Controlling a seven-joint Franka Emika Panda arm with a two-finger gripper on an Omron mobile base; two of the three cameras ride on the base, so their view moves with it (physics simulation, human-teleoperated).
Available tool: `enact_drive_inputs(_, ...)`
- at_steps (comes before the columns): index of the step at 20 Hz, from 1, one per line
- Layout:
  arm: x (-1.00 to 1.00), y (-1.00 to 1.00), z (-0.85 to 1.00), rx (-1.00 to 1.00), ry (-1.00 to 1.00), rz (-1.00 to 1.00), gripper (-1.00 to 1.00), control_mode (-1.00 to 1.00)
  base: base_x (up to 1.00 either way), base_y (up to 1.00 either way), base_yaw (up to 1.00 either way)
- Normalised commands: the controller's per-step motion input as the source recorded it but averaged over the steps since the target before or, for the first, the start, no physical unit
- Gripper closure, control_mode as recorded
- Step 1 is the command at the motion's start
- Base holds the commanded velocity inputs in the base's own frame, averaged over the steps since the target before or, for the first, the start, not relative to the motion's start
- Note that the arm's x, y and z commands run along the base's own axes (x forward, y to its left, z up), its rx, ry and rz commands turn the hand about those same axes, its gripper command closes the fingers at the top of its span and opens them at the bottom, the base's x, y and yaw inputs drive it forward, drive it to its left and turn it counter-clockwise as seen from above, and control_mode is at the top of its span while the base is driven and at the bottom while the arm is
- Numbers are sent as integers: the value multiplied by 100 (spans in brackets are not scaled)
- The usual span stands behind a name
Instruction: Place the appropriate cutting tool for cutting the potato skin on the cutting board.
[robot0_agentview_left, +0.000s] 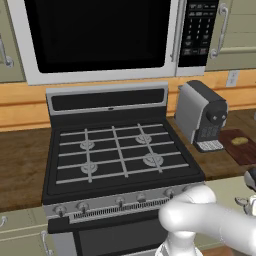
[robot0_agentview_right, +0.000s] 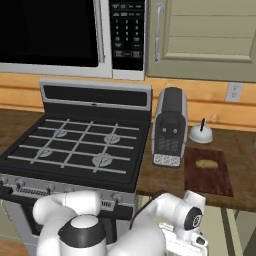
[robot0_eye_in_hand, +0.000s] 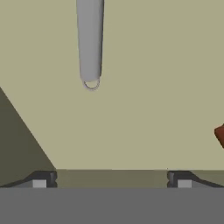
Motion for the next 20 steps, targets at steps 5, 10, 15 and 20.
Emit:
enact_drive_inputs(5,62,-2,-24,-1,-1,-4,-100,-100,0,0,0)
enact_drive_inputs(10,44,0,-43,-3,-4,-1,-100,-100,0,0,0)
enact_drive_inputs(15,19,5,-50,-6,-5,0,-100,-100,0,0,0)
enact_drive_inputs(20,5,8,-38,-3,-8,0,-100,-100,0,0,0)
